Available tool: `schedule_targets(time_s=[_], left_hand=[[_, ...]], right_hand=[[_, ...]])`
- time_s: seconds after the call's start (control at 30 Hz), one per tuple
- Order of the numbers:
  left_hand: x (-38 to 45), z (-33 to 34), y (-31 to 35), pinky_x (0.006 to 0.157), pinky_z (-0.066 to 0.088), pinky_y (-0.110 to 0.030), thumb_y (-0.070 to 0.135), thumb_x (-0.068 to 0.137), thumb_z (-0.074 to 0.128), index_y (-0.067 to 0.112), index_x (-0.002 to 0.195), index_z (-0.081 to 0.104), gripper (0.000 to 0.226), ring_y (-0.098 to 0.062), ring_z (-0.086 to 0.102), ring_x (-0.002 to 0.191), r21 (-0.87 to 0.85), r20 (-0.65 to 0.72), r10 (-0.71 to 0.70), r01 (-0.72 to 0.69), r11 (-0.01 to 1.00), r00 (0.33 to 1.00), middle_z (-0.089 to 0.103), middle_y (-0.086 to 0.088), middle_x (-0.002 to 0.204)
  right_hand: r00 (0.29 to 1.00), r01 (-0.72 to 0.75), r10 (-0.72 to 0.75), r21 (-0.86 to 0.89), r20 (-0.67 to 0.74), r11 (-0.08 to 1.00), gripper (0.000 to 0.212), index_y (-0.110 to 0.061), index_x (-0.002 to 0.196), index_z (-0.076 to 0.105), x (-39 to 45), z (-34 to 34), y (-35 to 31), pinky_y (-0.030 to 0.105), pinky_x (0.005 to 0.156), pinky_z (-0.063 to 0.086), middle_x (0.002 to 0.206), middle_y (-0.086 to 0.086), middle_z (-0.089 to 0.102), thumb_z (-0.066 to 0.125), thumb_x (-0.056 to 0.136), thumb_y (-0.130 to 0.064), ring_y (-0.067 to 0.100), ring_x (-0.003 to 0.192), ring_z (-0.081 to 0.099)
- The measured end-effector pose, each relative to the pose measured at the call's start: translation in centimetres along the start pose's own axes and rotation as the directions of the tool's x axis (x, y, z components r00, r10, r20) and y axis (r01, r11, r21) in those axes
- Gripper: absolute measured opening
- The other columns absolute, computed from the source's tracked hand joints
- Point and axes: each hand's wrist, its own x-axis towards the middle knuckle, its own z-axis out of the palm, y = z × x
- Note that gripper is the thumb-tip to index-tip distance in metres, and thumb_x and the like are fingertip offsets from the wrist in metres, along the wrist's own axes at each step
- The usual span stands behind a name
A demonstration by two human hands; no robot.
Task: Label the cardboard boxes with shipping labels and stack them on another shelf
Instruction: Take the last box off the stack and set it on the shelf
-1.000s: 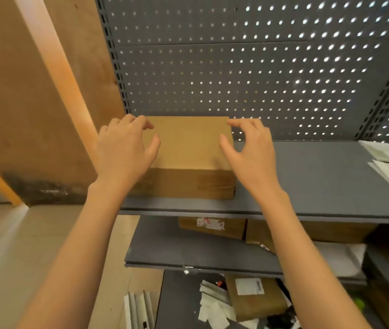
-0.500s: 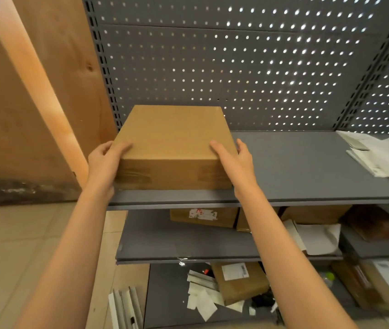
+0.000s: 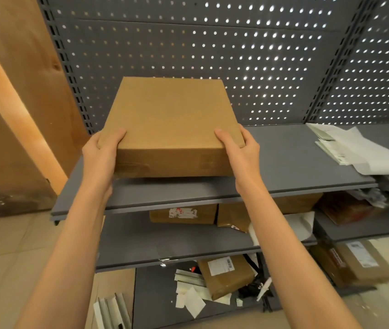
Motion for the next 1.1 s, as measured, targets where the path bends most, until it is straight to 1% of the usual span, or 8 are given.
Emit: schedule_targets(time_s=[0.1, 0.3, 0.43, 0.57, 0.77, 0.9, 1.03, 1.1], left_hand=[[-0.8, 3.1, 0.5, 0.062, 0.040, -0.017, 0.036, 0.088, 0.060, 0.014, 0.123, 0.055, 0.041, -0.002, 0.054, 0.085, -0.006, 0.035, 0.065, -0.065, 0.998, 0.997, 0.059, 0.004, 0.108], [-2.8, 10.3, 0.0, 0.068, 0.040, -0.021, 0.040, 0.087, 0.060, 0.017, 0.122, 0.054, 0.042, -0.004, 0.054, 0.091, 0.019, 0.101, 0.100, -0.102, 0.995, 0.990, 0.059, 0.003, 0.112], [-4.6, 15.0, -0.6, 0.069, 0.040, -0.021, 0.039, 0.086, 0.061, 0.014, 0.125, 0.055, 0.046, -0.006, 0.055, 0.095, 0.020, 0.097, 0.102, -0.104, 0.994, 0.990, 0.060, 0.002, 0.116], [-6.6, 19.2, -1.4, 0.069, 0.040, -0.021, 0.039, 0.086, 0.061, 0.016, 0.124, 0.056, 0.045, -0.006, 0.054, 0.097, 0.025, 0.057, 0.088, -0.090, 0.996, 0.994, 0.059, 0.003, 0.117], [-9.5, 23.1, -3.0, 0.067, 0.039, -0.021, 0.037, 0.087, 0.060, 0.015, 0.122, 0.057, 0.042, -0.001, 0.052, 0.089, 0.028, -0.045, 0.045, -0.043, 0.999, 0.998, 0.060, 0.006, 0.108], [-10.6, 24.1, -3.7, 0.069, 0.040, -0.022, 0.040, 0.086, 0.061, 0.013, 0.125, 0.056, 0.047, -0.009, 0.053, 0.096, 0.051, -0.109, 0.013, -0.007, 0.999, 0.994, 0.059, 0.000, 0.118], [-10.9, 24.8, -4.0, 0.070, 0.040, -0.023, 0.040, 0.086, 0.061, 0.013, 0.125, 0.055, 0.048, -0.011, 0.053, 0.099, 0.061, -0.135, -0.012, 0.021, 0.998, 0.991, 0.059, 0.000, 0.118], [-10.9, 25.0, -4.0, 0.069, 0.041, -0.023, 0.039, 0.086, 0.061, 0.014, 0.124, 0.056, 0.046, -0.009, 0.054, 0.095, 0.061, -0.138, -0.021, 0.030, 0.998, 0.990, 0.059, 0.000, 0.116]], right_hand=[[0.998, 0.034, -0.033, 0.011, -0.058, 0.999, 0.063, -0.019, 0.139, 0.044, 0.7, -3.1, -0.6, 0.022, 0.089, 0.048, 0.123, -0.006, 0.058, 0.070, 0.083, -0.033, 0.006, 0.107, 0.056], [0.992, 0.051, -0.049, 0.011, -0.120, 0.999, 0.063, -0.018, 0.139, 0.044, 2.8, -10.2, -0.9, 0.013, 0.080, 0.046, 0.119, -0.008, 0.056, 0.069, 0.083, -0.033, 0.001, 0.100, 0.055], [0.990, 0.045, -0.044, 0.007, -0.131, 0.999, 0.063, -0.019, 0.138, 0.045, 5.0, -15.0, -0.5, 0.023, 0.090, 0.047, 0.126, -0.006, 0.056, 0.069, 0.083, -0.035, 0.009, 0.111, 0.054], [0.995, 0.035, -0.037, -0.024, -0.088, 0.999, 0.062, -0.018, 0.137, 0.046, 7.4, -19.2, 0.0, 0.028, 0.095, 0.046, 0.129, -0.003, 0.055, 0.069, 0.082, -0.036, 0.012, 0.115, 0.053], [0.999, 0.014, -0.014, -0.011, 0.043, 1.000, 0.059, -0.018, 0.136, 0.046, 10.0, -23.6, 0.6, 0.012, 0.079, 0.044, 0.124, -0.006, 0.056, 0.068, 0.084, -0.032, 0.005, 0.104, 0.054], [0.995, -0.027, 0.028, -0.006, 0.099, 1.000, 0.061, -0.017, 0.138, 0.045, 11.0, -24.7, 1.1, 0.014, 0.082, 0.046, 0.127, -0.003, 0.056, 0.069, 0.083, -0.031, 0.008, 0.107, 0.054], [0.990, -0.055, 0.056, -0.009, 0.131, 0.998, 0.062, -0.017, 0.139, 0.042, 11.4, -25.4, 1.4, 0.010, 0.077, 0.044, 0.125, -0.004, 0.054, 0.068, 0.085, -0.031, 0.006, 0.101, 0.052], [0.989, -0.071, 0.073, -0.018, 0.128, 0.997, 0.064, -0.017, 0.140, 0.041, 11.8, -25.5, 1.5, 0.014, 0.078, 0.045, 0.127, -0.004, 0.053, 0.068, 0.084, -0.032, 0.007, 0.104, 0.052]])
